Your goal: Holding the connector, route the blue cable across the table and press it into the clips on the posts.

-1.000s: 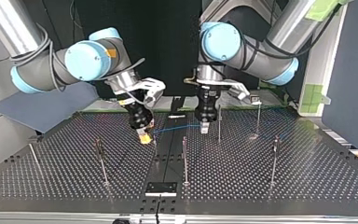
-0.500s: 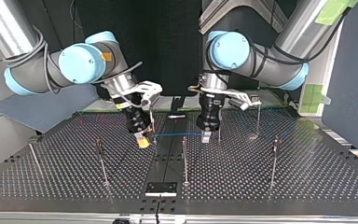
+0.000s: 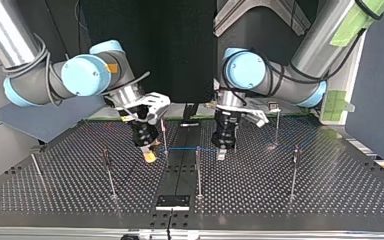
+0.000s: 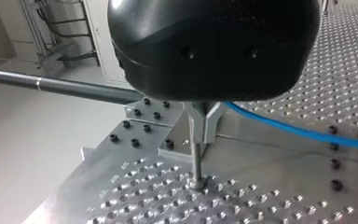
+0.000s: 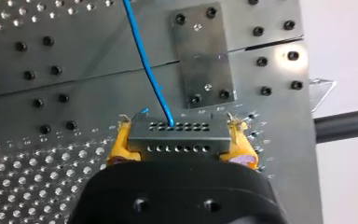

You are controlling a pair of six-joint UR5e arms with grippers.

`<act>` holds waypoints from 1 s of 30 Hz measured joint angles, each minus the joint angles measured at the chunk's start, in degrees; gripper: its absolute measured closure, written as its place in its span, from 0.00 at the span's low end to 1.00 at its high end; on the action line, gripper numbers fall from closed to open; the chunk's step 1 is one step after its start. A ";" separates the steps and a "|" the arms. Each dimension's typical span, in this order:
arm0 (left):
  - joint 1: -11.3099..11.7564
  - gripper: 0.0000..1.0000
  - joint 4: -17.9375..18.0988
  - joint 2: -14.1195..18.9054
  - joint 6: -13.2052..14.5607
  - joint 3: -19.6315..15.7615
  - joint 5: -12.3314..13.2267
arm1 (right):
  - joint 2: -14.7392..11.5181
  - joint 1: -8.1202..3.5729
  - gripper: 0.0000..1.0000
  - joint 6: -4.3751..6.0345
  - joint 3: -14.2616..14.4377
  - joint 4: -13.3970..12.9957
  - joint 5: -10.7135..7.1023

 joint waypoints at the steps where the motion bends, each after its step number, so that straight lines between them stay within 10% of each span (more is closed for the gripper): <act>1: 0.18 1.00 0.11 -0.08 -0.06 0.27 0.05 | 0.26 -0.08 1.00 -0.01 -0.14 -0.01 -0.02; 15: 2.37 1.00 -0.72 -4.08 -0.36 5.44 3.70 | 1.57 -0.37 1.00 0.49 -2.50 -0.19 -0.30; 30: 4.32 1.00 -2.88 -7.42 -0.26 9.74 4.06 | 2.79 -3.32 1.00 0.52 -2.74 -0.44 -1.09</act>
